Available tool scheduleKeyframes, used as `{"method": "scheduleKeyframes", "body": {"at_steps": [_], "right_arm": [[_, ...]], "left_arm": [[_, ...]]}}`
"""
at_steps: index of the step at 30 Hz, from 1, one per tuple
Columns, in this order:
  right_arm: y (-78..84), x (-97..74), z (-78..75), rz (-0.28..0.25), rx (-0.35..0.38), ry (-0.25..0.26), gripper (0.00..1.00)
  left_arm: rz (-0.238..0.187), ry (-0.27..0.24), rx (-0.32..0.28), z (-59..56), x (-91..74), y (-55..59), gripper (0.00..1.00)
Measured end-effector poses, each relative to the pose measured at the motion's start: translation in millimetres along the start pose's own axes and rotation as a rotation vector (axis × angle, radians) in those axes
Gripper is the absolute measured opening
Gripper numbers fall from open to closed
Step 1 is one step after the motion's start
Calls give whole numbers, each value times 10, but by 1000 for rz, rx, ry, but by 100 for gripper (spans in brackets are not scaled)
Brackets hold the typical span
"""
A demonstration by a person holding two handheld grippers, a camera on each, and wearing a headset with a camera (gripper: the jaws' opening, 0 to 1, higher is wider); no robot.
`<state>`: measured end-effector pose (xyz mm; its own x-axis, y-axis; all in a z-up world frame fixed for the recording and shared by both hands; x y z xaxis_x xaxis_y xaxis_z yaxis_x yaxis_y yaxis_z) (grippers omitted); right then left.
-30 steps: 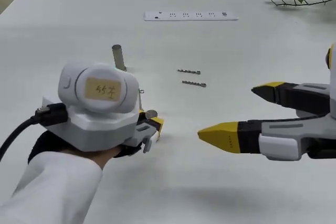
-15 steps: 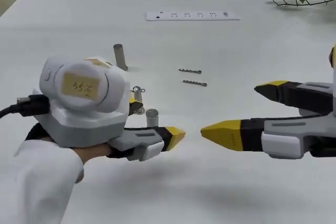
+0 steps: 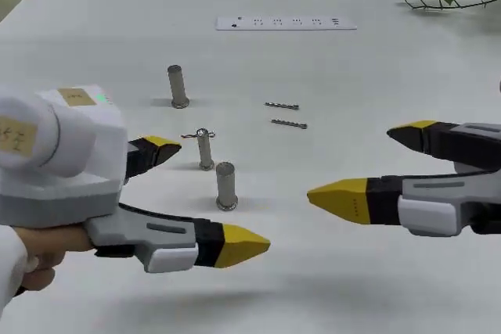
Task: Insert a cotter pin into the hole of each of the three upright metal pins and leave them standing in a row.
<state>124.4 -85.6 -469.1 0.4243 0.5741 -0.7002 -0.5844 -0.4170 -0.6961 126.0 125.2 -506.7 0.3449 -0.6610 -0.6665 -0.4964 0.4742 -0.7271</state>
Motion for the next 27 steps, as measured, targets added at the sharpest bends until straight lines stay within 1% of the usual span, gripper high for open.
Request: {"method": "scheduleKeyframes", "body": {"at_steps": [1,3,6,8,12,14,16,19,20,21,22,24,25,26,27], "right_arm": [[1,-3,-4,2,-1,2,86],[4,-11,-18,7,-2,8,86],[1,-20,-28,14,-10,9,86],[-20,-31,-39,18,-41,23,84],[-97,-29,-63,37,-78,11,83],[-142,-18,-100,64,-113,11,82],[-195,-1,-144,94,-169,10,81],[-263,38,-227,142,-214,6,80],[-291,57,-249,144,-241,-1,78],[-334,80,-281,143,-287,-7,75],[-347,100,-316,152,-292,-7,72],[-379,147,-376,199,-321,-18,69],[-396,167,-400,214,-337,-16,69],[-424,198,-430,239,-374,-11,70],[-442,219,-446,249,-387,-11,69]], "left_arm": [[-3,-1,1,1,-9,5,99],[6,4,-3,1,-25,24,99],[12,-2,-6,11,-50,51,99],[12,-3,-20,17,-57,68,99],[28,1,-31,24,-73,126,99],[25,0,-26,19,-99,134,99],[21,5,-31,14,-129,134,99],[13,0,-26,14,-168,134,99],[4,-5,-18,15,-182,129,99],[-3,-7,-19,18,-202,127,99],[-10,-6,-20,17,-215,123,99],[-17,-8,-20,16,-246,117,99],[-18,-10,-18,16,-258,116,99],[-23,-10,-15,15,-277,114,99],[-25,-10,-16,17,-284,116,99]]}}
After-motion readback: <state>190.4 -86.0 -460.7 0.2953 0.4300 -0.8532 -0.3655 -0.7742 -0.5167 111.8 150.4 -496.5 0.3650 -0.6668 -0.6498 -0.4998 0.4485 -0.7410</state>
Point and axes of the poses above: the centre of the closed fingertips' face, and the gripper's own axes: x roughly forward along the fingers, z roughly to its left, y roughly out of its underside, the point moved 7 cm from there along -x, roughly backward along the fingers, and after that the axes turned 13 degrees about z, right-handed, at the moved point
